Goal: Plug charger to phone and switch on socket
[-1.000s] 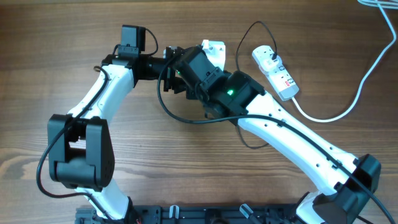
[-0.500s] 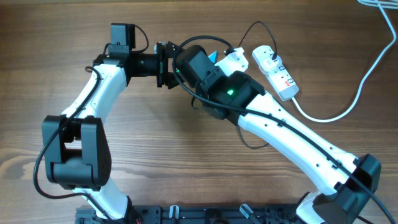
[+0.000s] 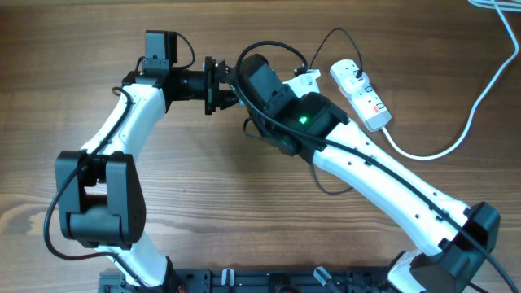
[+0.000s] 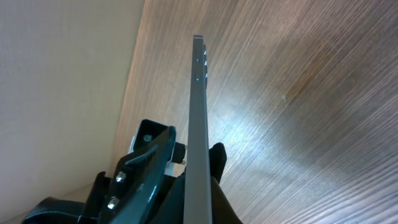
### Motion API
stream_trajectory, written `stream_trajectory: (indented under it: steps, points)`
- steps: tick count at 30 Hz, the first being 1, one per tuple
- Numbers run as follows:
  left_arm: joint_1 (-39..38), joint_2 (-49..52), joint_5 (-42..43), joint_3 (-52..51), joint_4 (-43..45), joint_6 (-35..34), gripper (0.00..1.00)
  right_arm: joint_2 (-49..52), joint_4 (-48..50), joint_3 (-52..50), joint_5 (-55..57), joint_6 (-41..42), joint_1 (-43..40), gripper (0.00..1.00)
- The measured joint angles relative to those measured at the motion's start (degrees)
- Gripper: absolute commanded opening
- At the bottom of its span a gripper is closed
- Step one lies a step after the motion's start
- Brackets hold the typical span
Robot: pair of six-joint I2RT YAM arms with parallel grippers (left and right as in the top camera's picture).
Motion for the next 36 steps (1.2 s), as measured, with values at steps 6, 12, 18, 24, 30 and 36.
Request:
stream_trajectory:
  steps: [6,12,18,24,30,36]
  points:
    - [0.0,0.0,0.0,0.0,-0.1,0.0,0.19,-0.3,0.5,0.0,-1.9,0.5,-0.7,0.04]
    - [0.5,0.0,0.4,0.0,-0.2,-0.4,0.04,-0.5,1.3,0.0,-4.5,2.7,-1.4,0.24]
    - [0.2,0.0,0.3,0.0,0.2,-0.8,0.04,-0.6,2.3,0.0,-8.5,-4.8,0.3,0.76]
    - [0.2,0.0,-5.1,0.0,3.7,-0.1,0.04,-4.4,2.5,-0.1,-3.3,-26.2,-0.3,0.99]
    - [0.2,0.0,-18.4,0.0,3.6,10.3,0.04,-17.0,-13.1,0.7,-1.2,-49.9,-11.5,1.0]
    - [0.2,-6.1,-35.0,0.1,-6.3,19.4,0.04,-12.9,-22.8,-6.7,-4.3,-65.6,-23.3,0.78]
